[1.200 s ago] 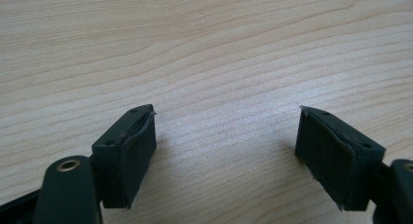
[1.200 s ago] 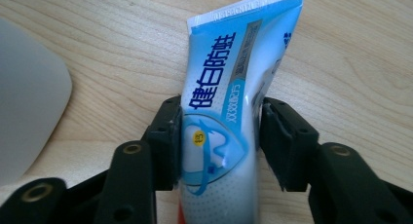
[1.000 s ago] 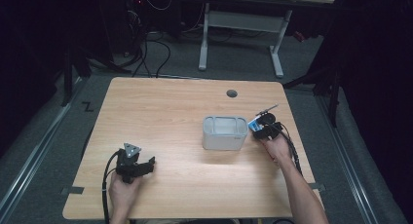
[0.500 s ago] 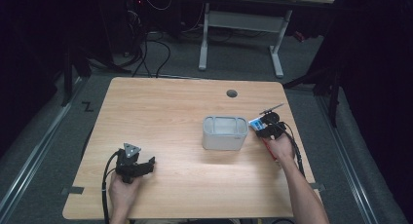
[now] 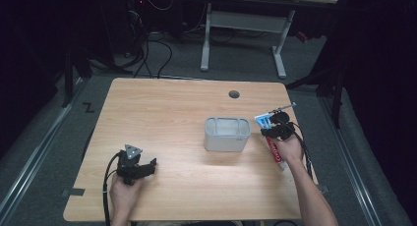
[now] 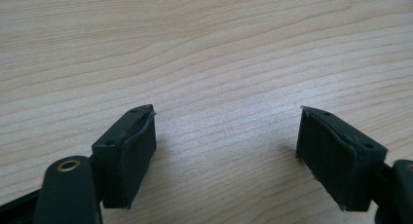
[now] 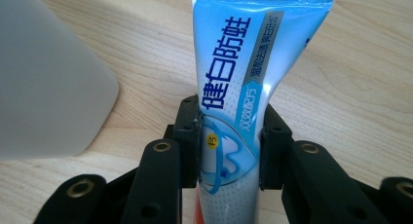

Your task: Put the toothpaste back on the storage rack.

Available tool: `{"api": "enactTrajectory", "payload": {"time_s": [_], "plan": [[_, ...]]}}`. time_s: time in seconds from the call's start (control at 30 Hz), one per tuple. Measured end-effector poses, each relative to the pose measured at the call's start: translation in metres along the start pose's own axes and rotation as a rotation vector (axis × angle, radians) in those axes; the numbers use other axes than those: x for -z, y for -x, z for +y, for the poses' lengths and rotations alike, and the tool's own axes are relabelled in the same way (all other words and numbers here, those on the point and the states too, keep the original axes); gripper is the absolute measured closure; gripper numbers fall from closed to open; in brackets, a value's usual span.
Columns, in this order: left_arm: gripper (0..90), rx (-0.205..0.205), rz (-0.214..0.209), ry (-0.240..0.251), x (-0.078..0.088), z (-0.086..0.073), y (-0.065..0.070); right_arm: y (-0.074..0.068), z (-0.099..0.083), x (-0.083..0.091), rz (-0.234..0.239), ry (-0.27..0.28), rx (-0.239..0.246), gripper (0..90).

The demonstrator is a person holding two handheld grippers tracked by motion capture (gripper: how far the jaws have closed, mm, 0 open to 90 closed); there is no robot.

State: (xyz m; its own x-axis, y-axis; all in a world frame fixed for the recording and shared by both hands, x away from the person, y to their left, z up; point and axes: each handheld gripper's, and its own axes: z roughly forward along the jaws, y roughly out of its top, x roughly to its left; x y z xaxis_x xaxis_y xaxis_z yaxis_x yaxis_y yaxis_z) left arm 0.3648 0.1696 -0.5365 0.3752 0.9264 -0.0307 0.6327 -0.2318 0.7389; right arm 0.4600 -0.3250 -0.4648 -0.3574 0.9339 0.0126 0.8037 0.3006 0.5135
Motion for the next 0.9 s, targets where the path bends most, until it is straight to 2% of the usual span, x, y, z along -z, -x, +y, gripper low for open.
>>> {"api": "enactTrajectory", "payload": {"time_s": [0.23,0.43,0.77,0.9], "plan": [[22.8,-0.002,0.001,0.0,0.0,0.0,0.0,0.001,-0.004,0.012,0.02,0.044,0.001,69.5],[22.8,-0.003,0.004,0.0,0.0,0.0,0.0,0.002,-0.006,0.021,0.056,0.079,-0.014,70.0],[23.0,-0.006,0.006,-0.002,0.0,0.0,0.001,-0.001,-0.009,0.041,0.084,0.151,0.003,70.4],[23.0,-0.007,0.006,-0.002,0.0,0.0,0.001,-0.004,-0.011,0.047,0.095,0.161,0.016,70.3]]}}
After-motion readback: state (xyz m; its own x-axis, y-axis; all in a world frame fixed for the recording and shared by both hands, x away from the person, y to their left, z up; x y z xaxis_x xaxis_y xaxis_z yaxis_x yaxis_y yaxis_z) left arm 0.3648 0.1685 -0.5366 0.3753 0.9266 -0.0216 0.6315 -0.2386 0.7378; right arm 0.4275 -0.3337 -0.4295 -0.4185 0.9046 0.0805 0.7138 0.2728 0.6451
